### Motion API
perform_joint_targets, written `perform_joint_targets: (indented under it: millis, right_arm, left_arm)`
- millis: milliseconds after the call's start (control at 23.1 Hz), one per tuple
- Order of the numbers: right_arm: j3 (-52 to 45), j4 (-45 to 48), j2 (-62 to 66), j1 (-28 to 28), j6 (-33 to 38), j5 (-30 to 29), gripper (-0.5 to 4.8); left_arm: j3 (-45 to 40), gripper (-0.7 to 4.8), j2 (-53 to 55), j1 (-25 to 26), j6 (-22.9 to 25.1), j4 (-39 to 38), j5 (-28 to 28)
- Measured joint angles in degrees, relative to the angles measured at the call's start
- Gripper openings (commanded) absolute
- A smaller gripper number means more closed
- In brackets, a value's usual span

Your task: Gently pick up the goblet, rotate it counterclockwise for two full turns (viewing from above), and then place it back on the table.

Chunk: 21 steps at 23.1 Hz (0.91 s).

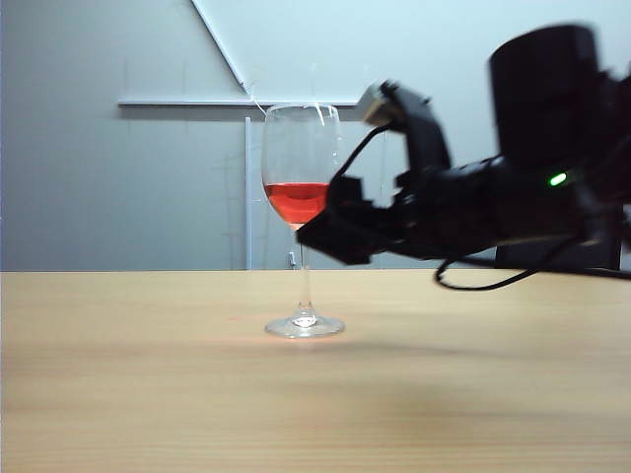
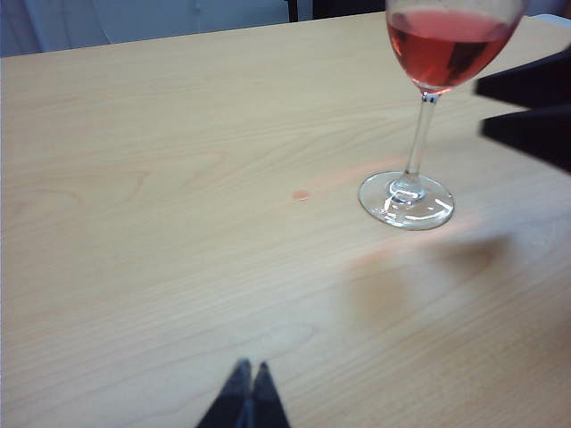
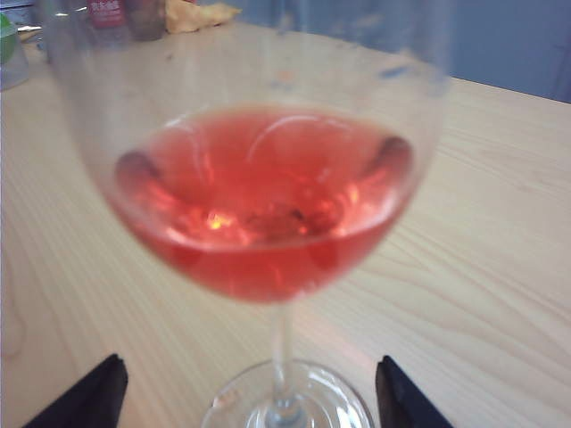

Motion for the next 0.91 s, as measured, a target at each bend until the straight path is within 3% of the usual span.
perform_joint_targets:
  millis: [648,778,907]
  right_arm:
    - [13.7,1.0,13.5,0.5,0.1,-0.1,3.76]
    - [14.1,0.9,13.7,0.5,1.6,-0.2,3.25]
    - [14.2,1.0,13.7,0.5,2.1,-0.2,3.23]
  left_arm:
    - [0.0,-0.05,-0.1,0.0,0.0,0.0,0.0]
    - [0.0,-0.05,-0.1,0.0,0.0,0.0,0.0]
    - [0.0,-0.05,-0.1,0.0,0.0,0.0,0.0]
